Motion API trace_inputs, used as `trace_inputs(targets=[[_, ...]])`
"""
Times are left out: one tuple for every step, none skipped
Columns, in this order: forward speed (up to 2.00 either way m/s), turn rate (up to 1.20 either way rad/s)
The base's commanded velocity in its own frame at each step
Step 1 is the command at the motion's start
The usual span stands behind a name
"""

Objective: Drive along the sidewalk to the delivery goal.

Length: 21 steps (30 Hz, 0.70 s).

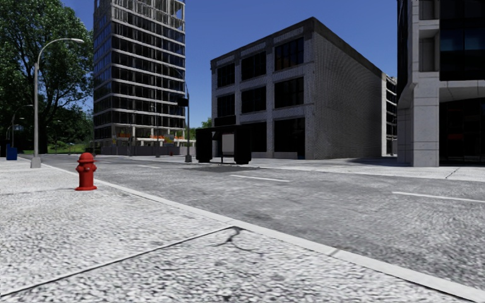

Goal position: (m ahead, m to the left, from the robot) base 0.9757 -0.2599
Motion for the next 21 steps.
trace_inputs(targets=[[1.50, -0.31], [1.50, -0.31], [1.49, -0.31], [1.49, -0.31], [1.49, -0.31], [1.47, -0.31], [1.44, -0.31], [1.41, -0.31], [1.41, -0.31], [1.37, -0.31], [1.32, -0.31], [1.29, -0.31], [1.27, -0.31], [1.27, -0.31], [1.25, -0.31], [1.20, -0.31], [1.06, 0.00], [0.84, 0.00], [0.84, 0.00], [0.41, 0.00], [0.00, 0.00]])
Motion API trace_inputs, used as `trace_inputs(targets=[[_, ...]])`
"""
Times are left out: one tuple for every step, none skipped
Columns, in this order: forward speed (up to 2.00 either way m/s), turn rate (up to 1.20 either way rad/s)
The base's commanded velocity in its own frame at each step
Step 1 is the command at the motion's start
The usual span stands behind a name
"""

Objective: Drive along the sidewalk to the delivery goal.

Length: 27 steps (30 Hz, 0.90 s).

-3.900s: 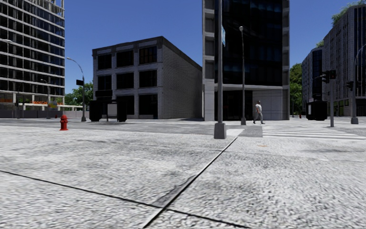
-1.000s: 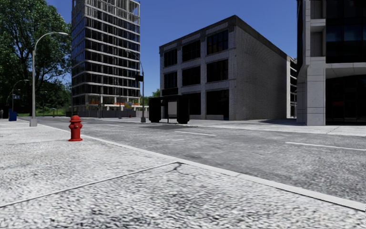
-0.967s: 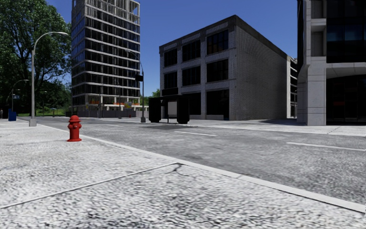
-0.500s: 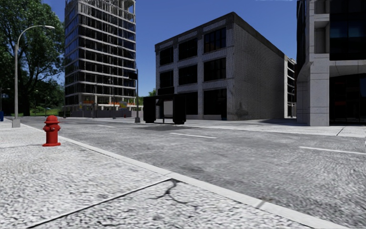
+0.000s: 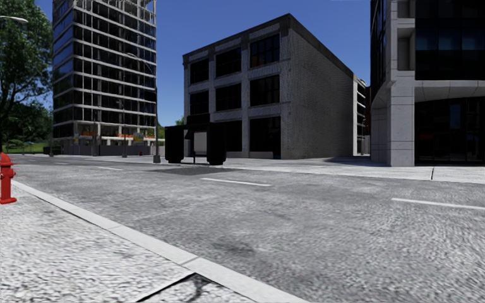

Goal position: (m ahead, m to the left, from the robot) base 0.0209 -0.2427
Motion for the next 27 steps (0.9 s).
trace_inputs(targets=[[0.00, 0.00], [0.00, 0.00], [0.00, 0.00], [0.00, 0.00], [0.00, 0.00], [0.00, 0.00], [0.00, 0.00], [0.00, 0.00], [0.00, 0.00], [0.00, 0.00], [0.00, 0.00], [0.00, 0.00], [0.00, 0.00], [0.00, 0.00], [0.00, 0.00], [0.00, 0.00], [0.00, 0.00], [0.00, 0.00], [0.00, 0.00], [0.00, 0.00], [0.00, 0.00], [0.00, 0.00], [0.00, 0.00], [0.00, 0.00], [0.00, 0.00], [0.00, 0.00], [0.00, 0.00]])
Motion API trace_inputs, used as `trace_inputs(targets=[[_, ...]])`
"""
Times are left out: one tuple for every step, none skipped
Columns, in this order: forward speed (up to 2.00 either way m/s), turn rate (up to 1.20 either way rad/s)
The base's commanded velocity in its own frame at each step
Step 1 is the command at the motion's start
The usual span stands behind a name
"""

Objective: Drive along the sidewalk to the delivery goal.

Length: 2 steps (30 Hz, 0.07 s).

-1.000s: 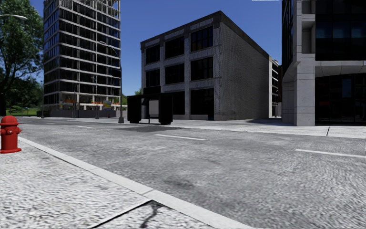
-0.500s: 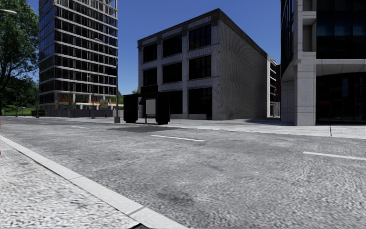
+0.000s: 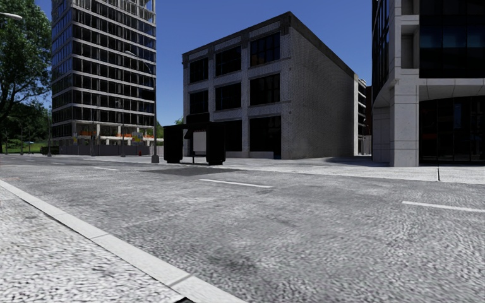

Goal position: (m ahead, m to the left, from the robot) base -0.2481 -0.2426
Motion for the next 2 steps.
trace_inputs(targets=[[0.00, 0.00], [0.00, 0.00]])
